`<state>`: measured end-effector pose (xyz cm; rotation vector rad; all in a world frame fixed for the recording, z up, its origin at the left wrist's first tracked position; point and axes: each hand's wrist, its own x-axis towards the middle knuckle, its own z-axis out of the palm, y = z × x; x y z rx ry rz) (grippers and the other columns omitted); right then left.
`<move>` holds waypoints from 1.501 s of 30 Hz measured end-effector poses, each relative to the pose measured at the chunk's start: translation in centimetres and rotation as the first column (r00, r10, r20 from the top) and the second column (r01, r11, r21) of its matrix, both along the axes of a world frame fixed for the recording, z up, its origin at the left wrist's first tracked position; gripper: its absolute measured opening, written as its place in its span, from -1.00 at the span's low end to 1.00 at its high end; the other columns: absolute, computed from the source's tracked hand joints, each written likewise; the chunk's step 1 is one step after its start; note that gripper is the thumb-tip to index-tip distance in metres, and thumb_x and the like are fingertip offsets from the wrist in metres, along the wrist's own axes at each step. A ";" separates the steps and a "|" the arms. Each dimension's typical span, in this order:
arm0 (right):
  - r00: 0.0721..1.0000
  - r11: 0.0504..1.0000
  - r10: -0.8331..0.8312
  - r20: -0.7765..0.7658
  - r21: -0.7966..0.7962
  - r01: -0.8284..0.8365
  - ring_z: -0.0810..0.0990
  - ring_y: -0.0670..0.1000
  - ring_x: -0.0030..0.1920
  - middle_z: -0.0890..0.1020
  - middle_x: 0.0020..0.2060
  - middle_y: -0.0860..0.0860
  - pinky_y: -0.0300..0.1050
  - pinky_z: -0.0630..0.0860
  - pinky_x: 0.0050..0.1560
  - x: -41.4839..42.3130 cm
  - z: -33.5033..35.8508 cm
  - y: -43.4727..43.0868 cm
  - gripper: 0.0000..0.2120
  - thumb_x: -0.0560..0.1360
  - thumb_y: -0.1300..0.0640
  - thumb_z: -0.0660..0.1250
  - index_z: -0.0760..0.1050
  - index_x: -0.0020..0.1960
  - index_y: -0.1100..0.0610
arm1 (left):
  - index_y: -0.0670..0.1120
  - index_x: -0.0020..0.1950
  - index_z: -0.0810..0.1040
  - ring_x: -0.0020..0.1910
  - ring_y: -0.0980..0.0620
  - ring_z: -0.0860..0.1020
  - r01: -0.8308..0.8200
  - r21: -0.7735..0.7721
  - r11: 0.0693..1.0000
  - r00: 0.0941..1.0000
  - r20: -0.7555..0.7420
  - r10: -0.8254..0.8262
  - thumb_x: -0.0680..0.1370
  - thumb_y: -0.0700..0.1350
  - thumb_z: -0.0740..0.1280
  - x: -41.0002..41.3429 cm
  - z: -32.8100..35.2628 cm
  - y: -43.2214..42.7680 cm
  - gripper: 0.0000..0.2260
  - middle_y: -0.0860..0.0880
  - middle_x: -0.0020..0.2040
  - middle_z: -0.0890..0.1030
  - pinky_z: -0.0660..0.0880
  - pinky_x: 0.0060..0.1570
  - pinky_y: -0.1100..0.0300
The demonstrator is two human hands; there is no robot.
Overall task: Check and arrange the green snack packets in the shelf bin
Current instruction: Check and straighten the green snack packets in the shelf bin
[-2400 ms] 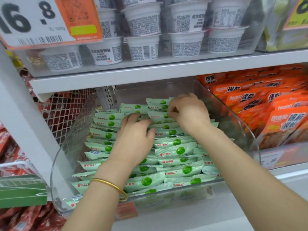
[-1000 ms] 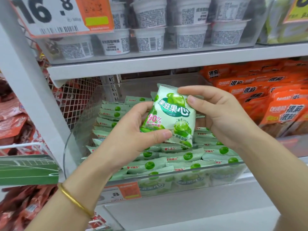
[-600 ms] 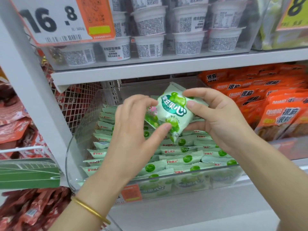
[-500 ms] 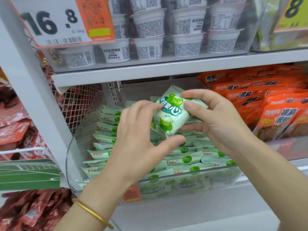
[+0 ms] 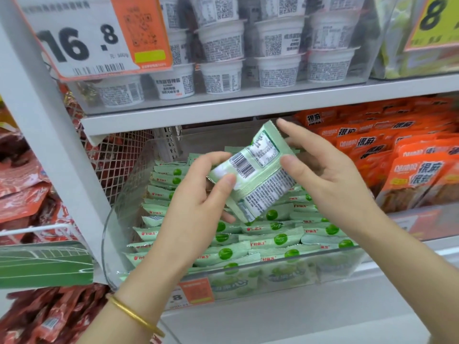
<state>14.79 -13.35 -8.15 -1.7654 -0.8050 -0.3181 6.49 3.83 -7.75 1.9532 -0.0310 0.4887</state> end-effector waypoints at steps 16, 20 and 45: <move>0.992 0.983 0.108 -0.067 0.155 -0.096 0.53 -0.37 -0.19 0.56 0.03 -0.34 -0.53 0.46 -0.19 -1.0 0.4 0.5 -0.63 0.52 0.29 0.26 0.46 0.14 -0.16 | 0.20 0.16 0.46 -0.10 0.01 0.66 0.183 -0.124 0.975 0.983 0.030 -0.181 0.40 -0.18 0.43 0.2 -0.5 -0.3 -0.58 0.04 -0.02 0.65 0.62 -0.12 0.03; 0.990 0.981 0.109 -0.090 0.172 -0.093 0.53 -0.37 -0.21 0.54 0.08 -0.27 -0.53 0.46 -0.21 -1.0 0.3 0.6 -0.64 0.52 0.30 0.25 0.47 0.14 -0.13 | 0.20 0.18 0.44 -0.09 0.04 0.66 0.177 -0.132 0.975 0.984 0.038 -0.174 0.45 -0.23 0.44 0.2 -0.4 -0.4 -0.56 0.05 0.00 0.65 0.61 -0.10 0.08; 0.929 0.931 -0.208 0.306 -0.231 0.284 0.55 -0.11 0.02 0.60 -0.02 -0.13 -0.06 0.51 0.03 2.5 -0.6 1.9 -0.82 0.38 0.01 0.40 0.61 -0.04 0.04 | 0.03 0.18 0.51 -0.25 0.13 0.60 -0.219 -0.250 0.943 0.969 -0.172 0.180 0.64 -0.14 0.11 4.9 -0.2 1.8 -0.77 0.03 0.00 0.59 0.52 -0.21 0.27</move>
